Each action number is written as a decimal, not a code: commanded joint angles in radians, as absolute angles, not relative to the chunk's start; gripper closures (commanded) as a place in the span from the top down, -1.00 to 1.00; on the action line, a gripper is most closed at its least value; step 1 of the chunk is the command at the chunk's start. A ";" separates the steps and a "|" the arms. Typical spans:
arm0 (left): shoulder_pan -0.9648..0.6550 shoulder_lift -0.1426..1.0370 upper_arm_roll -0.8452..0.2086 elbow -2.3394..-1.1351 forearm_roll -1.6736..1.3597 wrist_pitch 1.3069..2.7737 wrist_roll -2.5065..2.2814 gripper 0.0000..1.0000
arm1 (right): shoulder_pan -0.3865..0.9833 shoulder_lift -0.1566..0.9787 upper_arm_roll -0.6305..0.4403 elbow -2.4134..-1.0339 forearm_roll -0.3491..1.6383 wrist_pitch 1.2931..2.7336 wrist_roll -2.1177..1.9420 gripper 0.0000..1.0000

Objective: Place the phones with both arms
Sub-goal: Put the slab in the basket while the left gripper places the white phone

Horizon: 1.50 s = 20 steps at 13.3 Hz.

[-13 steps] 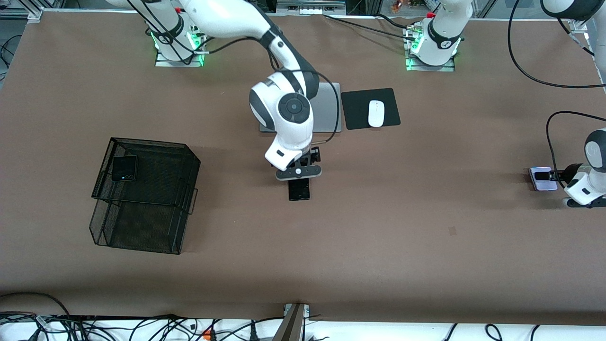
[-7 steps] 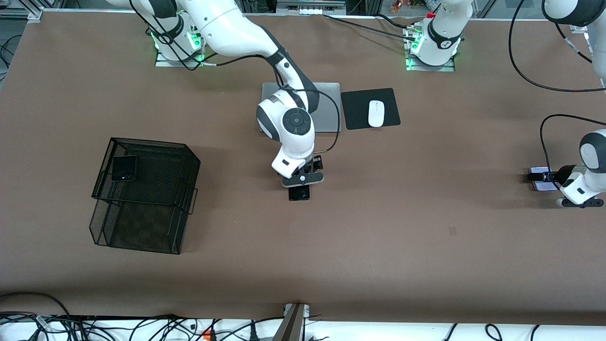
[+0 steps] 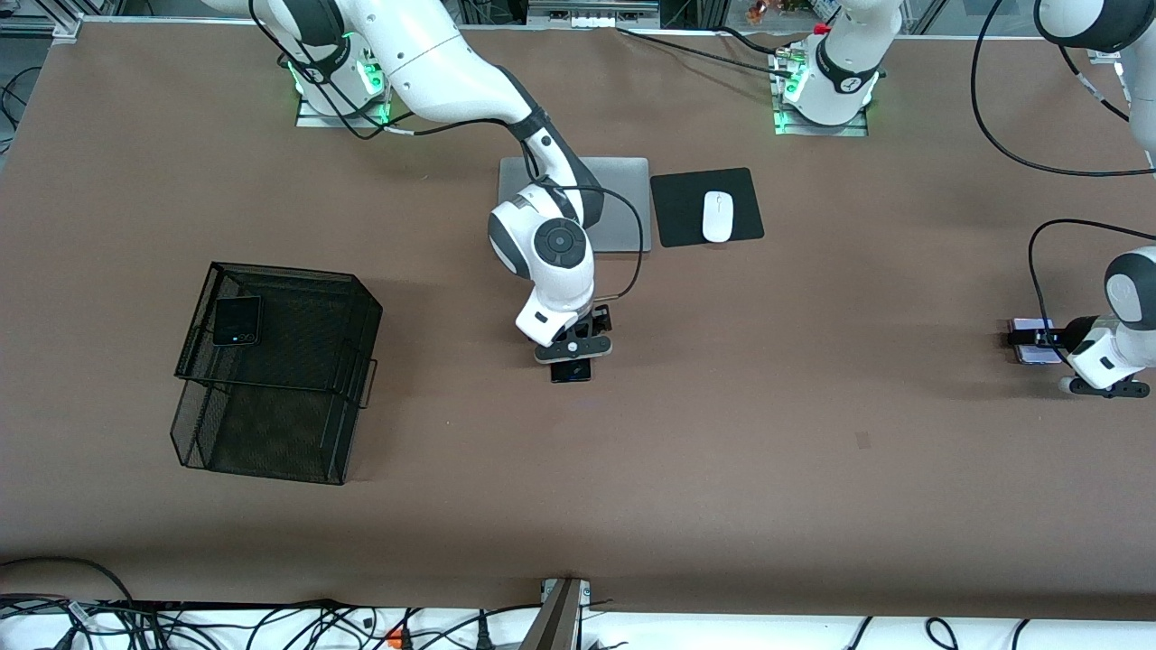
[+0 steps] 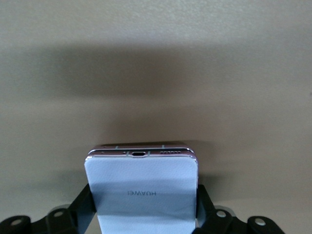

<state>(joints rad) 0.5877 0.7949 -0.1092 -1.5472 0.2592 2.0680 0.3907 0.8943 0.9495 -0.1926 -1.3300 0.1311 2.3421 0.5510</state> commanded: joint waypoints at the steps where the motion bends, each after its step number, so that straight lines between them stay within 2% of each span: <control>1: 0.574 0.743 -0.133 -1.507 0.241 1.933 0.426 -0.70 | 0.884 0.930 -0.176 -1.345 0.152 2.352 0.532 -1.00; 3: 0.551 0.721 -0.175 -1.429 0.245 1.757 0.420 -0.76 | 0.884 0.902 -0.178 -1.341 0.156 2.314 0.531 -1.00; 5: 0.503 0.716 -0.184 -1.341 0.239 1.610 0.419 -0.80 | 0.867 0.839 -0.183 -1.330 0.202 2.217 0.520 -1.00; 8: 0.401 0.701 -0.225 -1.272 0.235 1.499 0.362 -0.83 | 0.818 0.711 -0.189 -1.330 0.202 2.065 0.514 -1.00; 10: 0.356 0.681 -0.264 -1.273 0.235 1.491 0.292 -0.85 | 0.778 0.634 -0.216 -1.338 0.195 1.934 0.479 -1.00; 12: 0.336 0.680 -0.328 -1.273 0.226 1.490 0.269 -0.84 | 0.759 0.574 -0.297 -1.354 0.204 1.814 0.411 -1.00; 14: 0.325 0.690 -0.386 -1.282 0.102 1.493 0.218 -0.84 | 0.738 0.478 -0.371 -1.454 0.206 1.760 0.327 -1.00; 17: 0.211 0.765 -0.393 -1.293 -0.139 1.541 0.183 -0.84 | 0.736 0.335 -0.510 -1.699 0.199 1.836 0.151 -1.00; 20: 0.080 0.805 -0.393 -1.304 -0.268 1.757 0.115 -0.84 | 0.733 0.330 -0.606 -1.834 0.201 1.952 0.013 -1.00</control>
